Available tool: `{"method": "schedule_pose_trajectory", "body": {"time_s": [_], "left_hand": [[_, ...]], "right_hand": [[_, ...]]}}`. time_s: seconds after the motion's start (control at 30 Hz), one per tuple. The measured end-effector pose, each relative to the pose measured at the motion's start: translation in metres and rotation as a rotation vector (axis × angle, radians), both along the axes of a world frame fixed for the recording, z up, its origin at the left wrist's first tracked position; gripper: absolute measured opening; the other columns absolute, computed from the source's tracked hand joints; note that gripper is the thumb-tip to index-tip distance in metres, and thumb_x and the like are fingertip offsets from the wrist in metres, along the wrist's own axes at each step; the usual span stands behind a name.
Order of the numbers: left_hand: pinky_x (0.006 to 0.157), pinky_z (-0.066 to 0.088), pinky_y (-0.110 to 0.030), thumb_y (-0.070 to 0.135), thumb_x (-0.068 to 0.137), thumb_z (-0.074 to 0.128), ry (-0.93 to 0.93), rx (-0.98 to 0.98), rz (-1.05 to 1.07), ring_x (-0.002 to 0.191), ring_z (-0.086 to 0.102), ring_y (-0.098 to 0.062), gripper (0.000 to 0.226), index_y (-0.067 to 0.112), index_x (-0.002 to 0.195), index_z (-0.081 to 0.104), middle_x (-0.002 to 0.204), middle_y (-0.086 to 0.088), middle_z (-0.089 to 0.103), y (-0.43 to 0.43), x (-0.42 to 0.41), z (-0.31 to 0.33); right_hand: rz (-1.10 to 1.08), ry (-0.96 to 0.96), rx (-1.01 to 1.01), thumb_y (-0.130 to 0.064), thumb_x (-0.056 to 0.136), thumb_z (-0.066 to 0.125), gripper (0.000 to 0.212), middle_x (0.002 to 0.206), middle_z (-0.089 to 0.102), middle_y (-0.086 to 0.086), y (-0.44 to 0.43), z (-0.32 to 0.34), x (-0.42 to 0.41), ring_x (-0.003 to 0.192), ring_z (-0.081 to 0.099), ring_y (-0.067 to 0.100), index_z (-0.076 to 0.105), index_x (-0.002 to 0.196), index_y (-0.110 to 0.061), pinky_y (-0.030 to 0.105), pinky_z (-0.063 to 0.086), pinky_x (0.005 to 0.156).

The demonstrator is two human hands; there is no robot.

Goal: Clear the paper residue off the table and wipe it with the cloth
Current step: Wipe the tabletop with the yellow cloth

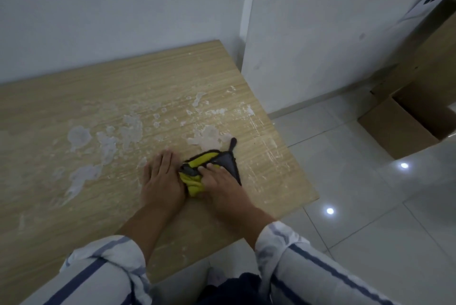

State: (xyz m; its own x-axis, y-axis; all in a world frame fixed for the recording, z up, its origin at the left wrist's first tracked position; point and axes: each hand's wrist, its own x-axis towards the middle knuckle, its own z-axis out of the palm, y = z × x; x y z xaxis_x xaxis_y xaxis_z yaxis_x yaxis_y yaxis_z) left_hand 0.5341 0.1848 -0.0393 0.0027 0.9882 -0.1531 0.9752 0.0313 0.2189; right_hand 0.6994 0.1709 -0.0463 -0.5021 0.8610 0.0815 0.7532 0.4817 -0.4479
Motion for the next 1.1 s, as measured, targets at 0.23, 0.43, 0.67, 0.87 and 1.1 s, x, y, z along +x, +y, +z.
{"method": "schedule_pose_trajectory", "body": {"time_s": [0.23,0.43,0.67,0.87,1.1], "left_hand": [[0.117,-0.003,-0.040,0.037,0.099,0.017,-0.005,0.016,0.036,0.147,-0.001,-0.018,0.056,0.017,0.151,0.008,0.159,-0.001,0.005,0.007,-0.001,0.003],[0.118,-0.003,-0.041,0.035,0.100,0.022,-0.032,-0.001,0.245,0.146,-0.005,-0.019,0.057,0.014,0.151,0.006,0.160,-0.003,0.001,0.027,-0.038,0.001],[0.118,-0.002,-0.042,0.034,0.099,0.024,-0.028,0.001,0.338,0.147,-0.004,-0.023,0.059,0.012,0.151,0.006,0.160,-0.005,0.001,0.041,-0.080,0.001],[0.118,-0.003,-0.042,0.036,0.099,0.020,-0.039,0.022,0.355,0.146,-0.005,-0.021,0.059,0.013,0.151,0.004,0.160,-0.005,0.000,0.058,-0.103,0.001],[0.118,-0.002,-0.045,0.036,0.099,0.023,-0.030,-0.012,0.444,0.146,-0.005,-0.022,0.060,0.009,0.150,0.007,0.160,-0.005,0.000,0.077,-0.140,0.003]], "right_hand": [[-0.350,-0.009,0.010,-0.025,0.097,0.044,0.050,0.143,0.040,0.021,0.104,0.011,0.070,0.135,0.033,0.033,0.036,0.138,0.002,0.036,0.023,0.110],[-0.244,0.114,0.017,-0.027,0.092,0.043,0.044,0.114,0.059,0.028,0.081,0.020,-0.020,0.106,0.056,0.041,0.053,0.118,0.006,0.043,0.045,0.090],[-0.242,-0.012,0.016,-0.033,0.096,0.040,0.050,0.130,0.053,0.025,0.131,0.004,-0.006,0.120,0.052,0.039,0.048,0.129,0.004,0.041,0.036,0.102],[-0.419,0.245,-0.043,-0.018,0.093,0.049,0.025,0.110,0.059,0.021,0.159,0.037,-0.088,0.102,0.055,0.036,0.052,0.110,0.001,0.032,0.039,0.082],[-0.128,0.104,0.004,-0.015,0.091,0.054,0.047,0.133,0.049,0.026,0.168,0.015,-0.121,0.126,0.046,0.038,0.044,0.131,0.006,0.040,0.035,0.106]]}}
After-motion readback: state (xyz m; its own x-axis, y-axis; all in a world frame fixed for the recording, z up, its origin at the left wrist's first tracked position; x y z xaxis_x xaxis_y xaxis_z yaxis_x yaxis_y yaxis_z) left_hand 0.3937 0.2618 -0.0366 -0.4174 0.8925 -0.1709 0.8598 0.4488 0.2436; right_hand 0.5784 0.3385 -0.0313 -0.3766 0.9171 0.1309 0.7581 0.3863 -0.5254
